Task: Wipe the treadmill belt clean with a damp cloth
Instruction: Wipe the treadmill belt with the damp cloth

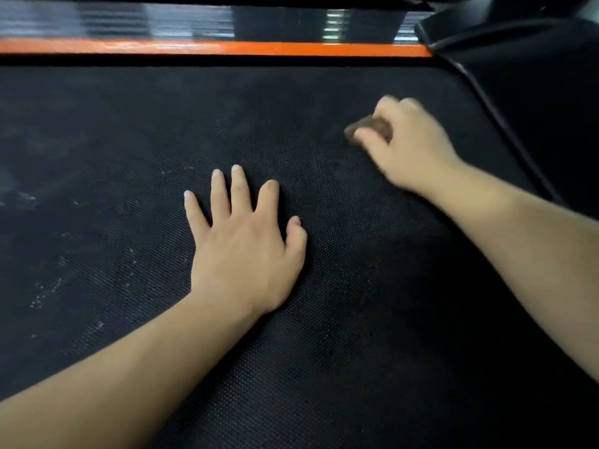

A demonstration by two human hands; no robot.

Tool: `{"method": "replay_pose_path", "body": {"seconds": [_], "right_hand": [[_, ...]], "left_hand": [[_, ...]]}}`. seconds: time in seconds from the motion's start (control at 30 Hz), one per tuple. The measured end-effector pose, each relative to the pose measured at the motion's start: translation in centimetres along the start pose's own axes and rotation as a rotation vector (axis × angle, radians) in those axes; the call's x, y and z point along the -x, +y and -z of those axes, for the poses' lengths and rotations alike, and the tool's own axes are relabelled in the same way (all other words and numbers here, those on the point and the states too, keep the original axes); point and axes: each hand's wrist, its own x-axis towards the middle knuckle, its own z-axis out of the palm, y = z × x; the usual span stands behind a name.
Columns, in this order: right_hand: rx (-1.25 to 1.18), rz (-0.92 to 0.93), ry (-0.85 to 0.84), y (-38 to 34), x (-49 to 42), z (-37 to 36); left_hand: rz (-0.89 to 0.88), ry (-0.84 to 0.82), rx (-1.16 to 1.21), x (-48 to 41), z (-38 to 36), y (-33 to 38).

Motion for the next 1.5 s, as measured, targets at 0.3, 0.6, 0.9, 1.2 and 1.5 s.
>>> {"method": "replay_pose_path", "body": {"seconds": [0.3, 0.6, 0.9, 1.2, 1.5], "right_hand": [[-0.087, 0.030, -0.088, -0.4, -2.6, -1.2], [-0.008, -0.216, 0.036, 2.4, -9.6, -2.0], [0.196, -0.463, 0.091, 6.5, -12.8, -0.4], [0.248, -0.387, 0.044, 8.3, -10.4, 1.3], [0.107, -0.055, -0.034, 5.5, -3.9, 1.1]], "left_hand": [[0.003, -0.003, -0.009, 0.1, 0.1, 0.1], [-0.011, 0.001, -0.011, 0.2, 0.1, 0.0], [-0.009, 0.004, -0.018, 0.1, 0.0, -0.1], [-0.012, 0.005, -0.017, 0.1, 0.0, 0.0], [-0.002, -0.001, -0.005, 0.2, 0.1, 0.1]]}}
